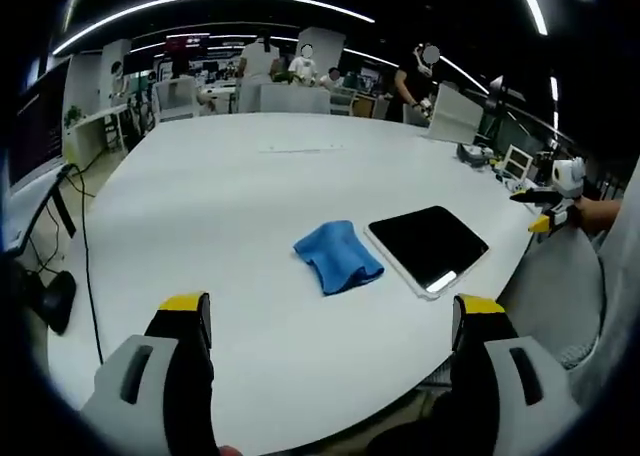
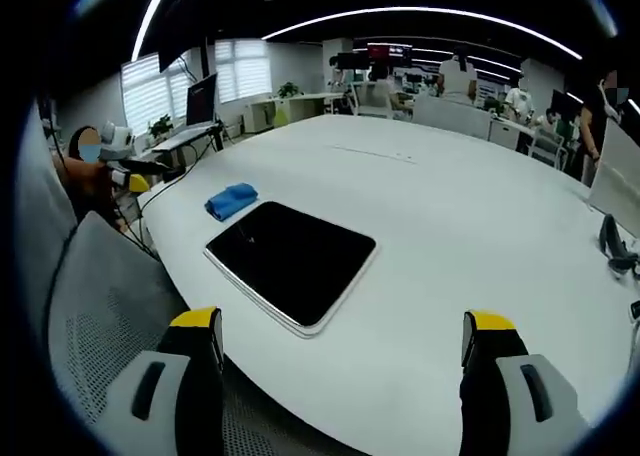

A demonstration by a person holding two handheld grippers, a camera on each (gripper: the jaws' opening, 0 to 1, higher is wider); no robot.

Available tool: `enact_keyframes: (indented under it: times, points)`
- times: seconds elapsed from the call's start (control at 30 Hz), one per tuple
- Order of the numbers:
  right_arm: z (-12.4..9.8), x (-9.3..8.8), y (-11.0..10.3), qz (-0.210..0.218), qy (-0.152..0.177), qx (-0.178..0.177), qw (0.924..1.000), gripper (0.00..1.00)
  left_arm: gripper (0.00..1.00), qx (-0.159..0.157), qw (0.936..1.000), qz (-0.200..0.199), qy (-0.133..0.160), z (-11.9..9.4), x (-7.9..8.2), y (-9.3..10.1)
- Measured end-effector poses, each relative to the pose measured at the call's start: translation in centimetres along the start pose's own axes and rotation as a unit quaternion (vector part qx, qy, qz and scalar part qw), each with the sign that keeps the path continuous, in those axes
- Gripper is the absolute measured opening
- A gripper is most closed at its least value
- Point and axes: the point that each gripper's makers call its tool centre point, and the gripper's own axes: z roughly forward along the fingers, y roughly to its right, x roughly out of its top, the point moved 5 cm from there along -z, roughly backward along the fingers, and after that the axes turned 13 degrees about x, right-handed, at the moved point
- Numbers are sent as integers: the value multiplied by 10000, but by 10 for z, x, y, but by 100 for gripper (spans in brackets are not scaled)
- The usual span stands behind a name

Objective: Wipe the mirror surface with the cleaning cloth until all visible marks leave the cleaned area.

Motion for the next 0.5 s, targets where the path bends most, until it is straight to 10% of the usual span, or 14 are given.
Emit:
enact_keyframes:
  times: [0.5]
  points:
    - [0,3,2,-153,68,-125,9998,99,99,30,10000,-2,0,-2,-2,-1]
